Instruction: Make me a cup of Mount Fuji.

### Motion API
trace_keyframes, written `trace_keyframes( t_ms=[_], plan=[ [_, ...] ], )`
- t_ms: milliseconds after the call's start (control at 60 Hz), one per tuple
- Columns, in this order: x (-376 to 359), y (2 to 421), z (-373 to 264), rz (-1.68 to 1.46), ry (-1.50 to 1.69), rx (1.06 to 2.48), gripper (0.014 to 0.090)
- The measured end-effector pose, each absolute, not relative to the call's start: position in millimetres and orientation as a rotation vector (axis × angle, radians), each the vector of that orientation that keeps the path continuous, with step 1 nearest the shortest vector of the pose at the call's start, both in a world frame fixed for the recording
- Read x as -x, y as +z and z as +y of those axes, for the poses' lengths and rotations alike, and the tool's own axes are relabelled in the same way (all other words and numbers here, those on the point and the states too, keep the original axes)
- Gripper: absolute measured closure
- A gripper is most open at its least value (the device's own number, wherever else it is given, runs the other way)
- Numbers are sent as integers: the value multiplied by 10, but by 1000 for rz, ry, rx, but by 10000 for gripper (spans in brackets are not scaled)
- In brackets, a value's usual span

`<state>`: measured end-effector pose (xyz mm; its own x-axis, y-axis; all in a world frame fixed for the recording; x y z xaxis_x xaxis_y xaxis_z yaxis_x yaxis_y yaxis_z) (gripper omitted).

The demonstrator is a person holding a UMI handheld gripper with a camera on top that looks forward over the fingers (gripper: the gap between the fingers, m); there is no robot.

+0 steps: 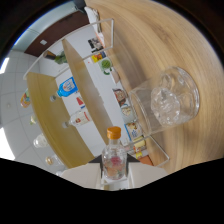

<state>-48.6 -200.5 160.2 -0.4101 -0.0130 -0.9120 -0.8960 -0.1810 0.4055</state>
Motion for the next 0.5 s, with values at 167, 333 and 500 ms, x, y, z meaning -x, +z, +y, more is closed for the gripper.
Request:
trace_keyframes(
  t_ms=[167, 333, 500],
  plan=[
    [431, 1564, -1981, 1475, 1768, 1000, 695],
    [470, 1559, -2000, 1459, 1735, 1044, 695],
    [573, 1816, -2043, 1217, 1455, 1306, 695]
  ],
)
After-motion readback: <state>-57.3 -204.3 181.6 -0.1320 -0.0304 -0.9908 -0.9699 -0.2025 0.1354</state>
